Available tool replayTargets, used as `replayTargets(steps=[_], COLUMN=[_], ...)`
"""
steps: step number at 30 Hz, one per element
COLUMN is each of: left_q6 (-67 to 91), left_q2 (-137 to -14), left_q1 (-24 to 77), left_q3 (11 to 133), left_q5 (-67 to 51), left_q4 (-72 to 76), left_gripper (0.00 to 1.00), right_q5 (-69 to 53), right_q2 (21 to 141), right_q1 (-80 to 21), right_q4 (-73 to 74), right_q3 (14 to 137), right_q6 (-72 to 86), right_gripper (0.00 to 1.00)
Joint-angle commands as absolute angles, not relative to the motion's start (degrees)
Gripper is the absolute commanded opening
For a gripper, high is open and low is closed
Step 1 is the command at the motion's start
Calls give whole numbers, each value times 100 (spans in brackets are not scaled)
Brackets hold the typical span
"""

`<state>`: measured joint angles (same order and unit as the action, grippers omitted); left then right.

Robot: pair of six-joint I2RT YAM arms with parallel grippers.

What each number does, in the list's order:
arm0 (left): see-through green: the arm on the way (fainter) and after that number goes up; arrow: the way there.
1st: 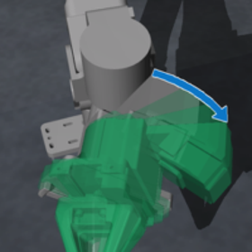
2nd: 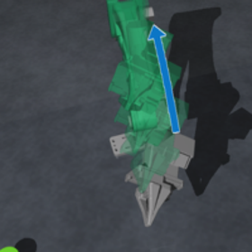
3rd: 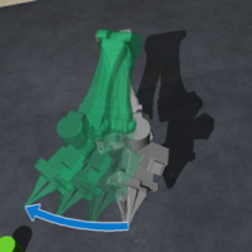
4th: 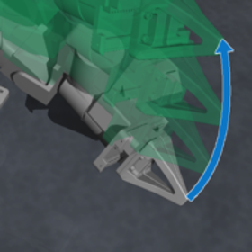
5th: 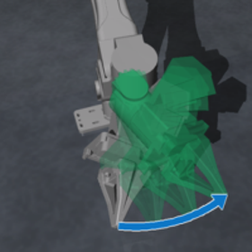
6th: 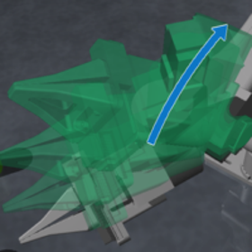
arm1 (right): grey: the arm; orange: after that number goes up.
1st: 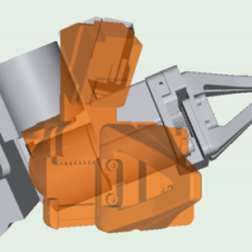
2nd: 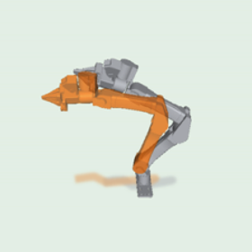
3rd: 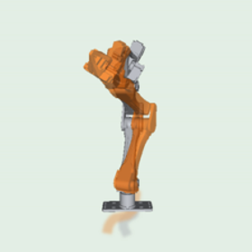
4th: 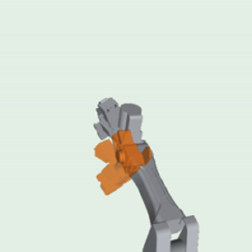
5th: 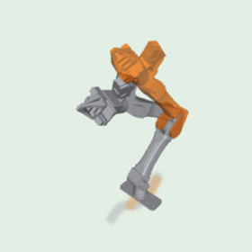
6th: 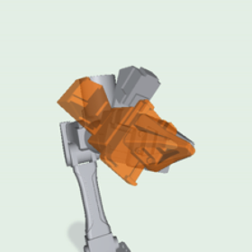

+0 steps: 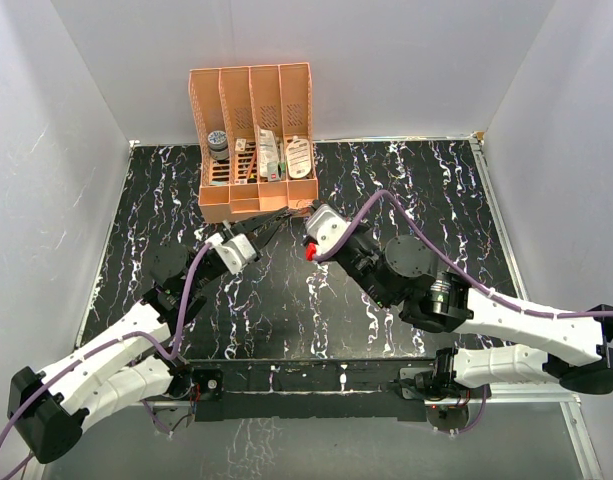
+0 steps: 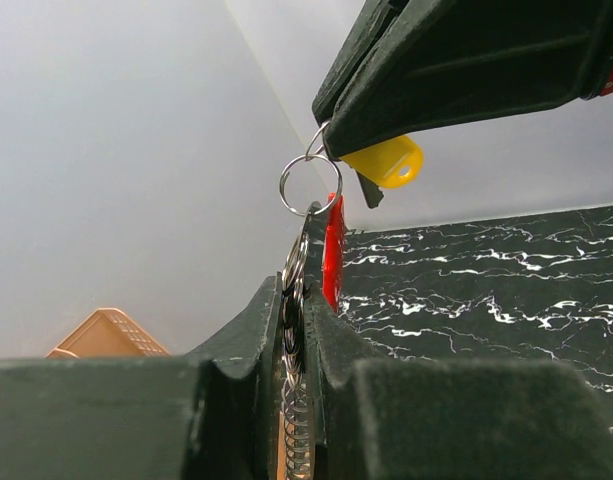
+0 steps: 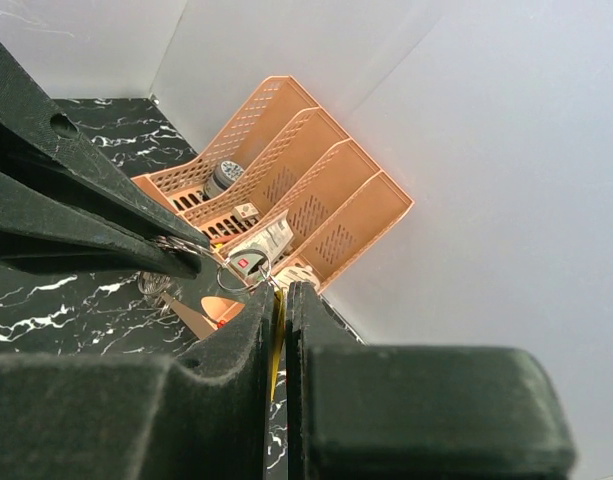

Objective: Remove the keys from the keyring

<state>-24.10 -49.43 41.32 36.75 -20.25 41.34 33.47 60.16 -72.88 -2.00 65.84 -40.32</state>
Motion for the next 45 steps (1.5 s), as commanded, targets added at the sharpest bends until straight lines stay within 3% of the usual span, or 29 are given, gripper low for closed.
replayTargets(steps=[1,15,22,45], left_q6=[-2487,-2475,-2346,-798], left_q2=[-4882,-4794,-5073,-6158], left_q1=[3982,3976,3981,3981], left_q3=[3680,3612,3699,4092], left_q5=[-2109,-1910,-790,46], left_q4=[3486,3480,3788,6107], left_gripper=[0,0,0,0], right_q5=[4181,4176,4041,3696], right_q2=[5760,5697,5493,5326], right_q1=[-7182,-7181,-7181,-7181], right_q4=[-1722,-2031,-1898,-1422], right_q3=[6833,6742,6769,6709], right_q6=[-4541,-4671,-4470,-3772], right_gripper=[0,0,0,0])
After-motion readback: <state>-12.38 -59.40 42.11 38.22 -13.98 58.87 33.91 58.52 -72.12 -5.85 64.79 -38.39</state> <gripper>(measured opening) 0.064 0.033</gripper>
